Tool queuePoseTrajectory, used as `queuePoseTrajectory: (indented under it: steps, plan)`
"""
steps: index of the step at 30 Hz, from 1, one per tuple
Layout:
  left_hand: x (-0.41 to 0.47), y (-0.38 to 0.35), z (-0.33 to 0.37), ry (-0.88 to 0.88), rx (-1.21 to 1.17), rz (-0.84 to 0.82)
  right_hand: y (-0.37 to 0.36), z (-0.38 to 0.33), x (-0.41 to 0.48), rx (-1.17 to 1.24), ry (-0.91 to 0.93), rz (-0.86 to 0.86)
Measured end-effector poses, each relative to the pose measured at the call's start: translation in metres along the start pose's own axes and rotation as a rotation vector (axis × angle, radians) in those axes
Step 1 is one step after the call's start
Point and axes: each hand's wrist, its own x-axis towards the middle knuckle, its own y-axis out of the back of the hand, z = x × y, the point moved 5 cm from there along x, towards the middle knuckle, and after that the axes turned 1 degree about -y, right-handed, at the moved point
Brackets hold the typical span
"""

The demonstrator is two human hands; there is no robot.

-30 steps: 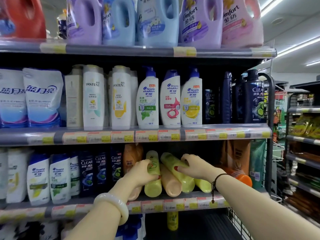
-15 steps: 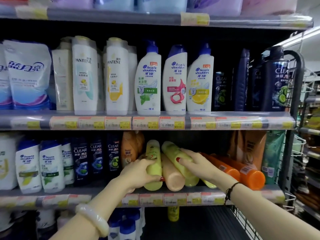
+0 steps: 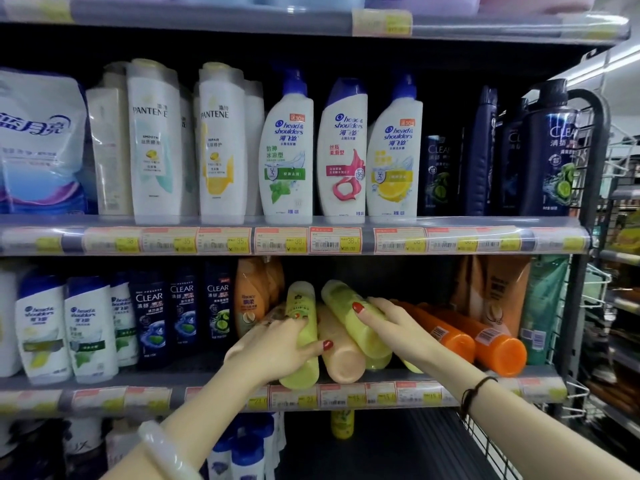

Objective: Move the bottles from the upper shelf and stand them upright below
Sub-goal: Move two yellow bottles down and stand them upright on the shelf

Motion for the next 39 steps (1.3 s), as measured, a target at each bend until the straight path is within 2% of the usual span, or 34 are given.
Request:
queuePoseTrajectory:
  steps: [5,16,29,33,39]
  plan:
    - [0.003,0.003,0.012,0.149,-0.354,0.208,0.0,0.001,0.0,0.093,-0.057,-0.022]
    - [-0.015,-0.011,0.004,0.191,-0.664,0.434,-0.001,0.009,-0.017,0.235,-0.032,0.051]
    - [-0.006,-0.012,0.001,0.379,-0.712,0.402,0.0,0.009,-0.027,0.405,-0.066,0.153]
    - [-0.004,-0.016,-0.004,0.452,-0.754,0.358,0.001,0.014,-0.028,0.413,-0.114,0.139]
    - [0.0,-0.016,-0.004,0.448,-0.746,0.354,0.002,0.014,-0.026,0.362,-0.109,0.09]
